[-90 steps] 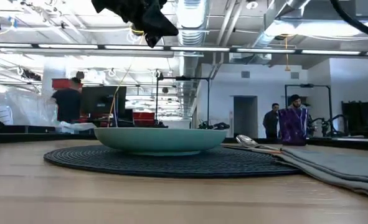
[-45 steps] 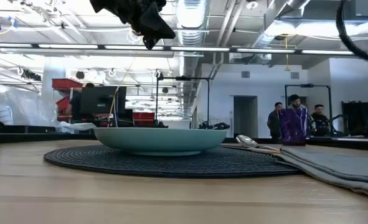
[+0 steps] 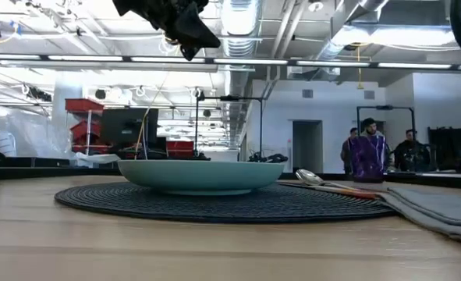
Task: Set table place
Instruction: Fold the gray table napkin
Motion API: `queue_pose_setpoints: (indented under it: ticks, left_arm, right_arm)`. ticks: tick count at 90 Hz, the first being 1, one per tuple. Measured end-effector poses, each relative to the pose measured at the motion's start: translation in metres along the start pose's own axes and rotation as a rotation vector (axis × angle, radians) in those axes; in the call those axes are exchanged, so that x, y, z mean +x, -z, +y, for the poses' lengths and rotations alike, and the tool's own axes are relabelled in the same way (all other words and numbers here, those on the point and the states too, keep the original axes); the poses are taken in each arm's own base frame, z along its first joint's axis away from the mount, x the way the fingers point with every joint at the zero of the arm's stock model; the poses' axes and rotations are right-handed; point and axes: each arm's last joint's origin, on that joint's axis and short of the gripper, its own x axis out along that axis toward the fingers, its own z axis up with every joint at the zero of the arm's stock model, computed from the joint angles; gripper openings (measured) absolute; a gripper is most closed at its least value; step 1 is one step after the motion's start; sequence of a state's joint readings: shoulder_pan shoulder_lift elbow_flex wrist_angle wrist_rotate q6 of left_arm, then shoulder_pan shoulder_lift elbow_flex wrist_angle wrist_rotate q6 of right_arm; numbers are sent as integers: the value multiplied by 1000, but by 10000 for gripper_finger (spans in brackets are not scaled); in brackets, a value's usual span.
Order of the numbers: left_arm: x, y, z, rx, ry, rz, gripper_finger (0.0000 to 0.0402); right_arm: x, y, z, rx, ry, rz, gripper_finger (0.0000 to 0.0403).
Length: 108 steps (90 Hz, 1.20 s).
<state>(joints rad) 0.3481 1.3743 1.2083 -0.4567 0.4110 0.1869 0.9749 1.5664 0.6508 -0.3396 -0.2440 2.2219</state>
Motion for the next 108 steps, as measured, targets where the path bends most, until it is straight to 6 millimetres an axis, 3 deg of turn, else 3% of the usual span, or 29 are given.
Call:
queue_pose_setpoints:
  ticks: [22, 51, 79, 108]
  left_arm:
    - [0, 0, 0, 11, -4, -1, 0]
    - [0, 0, 1, 14, -34, 0, 0]
    - [0, 0, 1, 14, -34, 1, 0]
    - [0, 0, 1, 39, -33, 3, 0]
  right_arm:
    - [-7, 4, 2, -7, -7, 4, 0]
    - [-44, 7, 20, -66, 13, -44, 0]
    - [-70, -6, 44, -126, 1, -69, 0]
    - [-111, -27, 74, -208, -73, -133, 0]
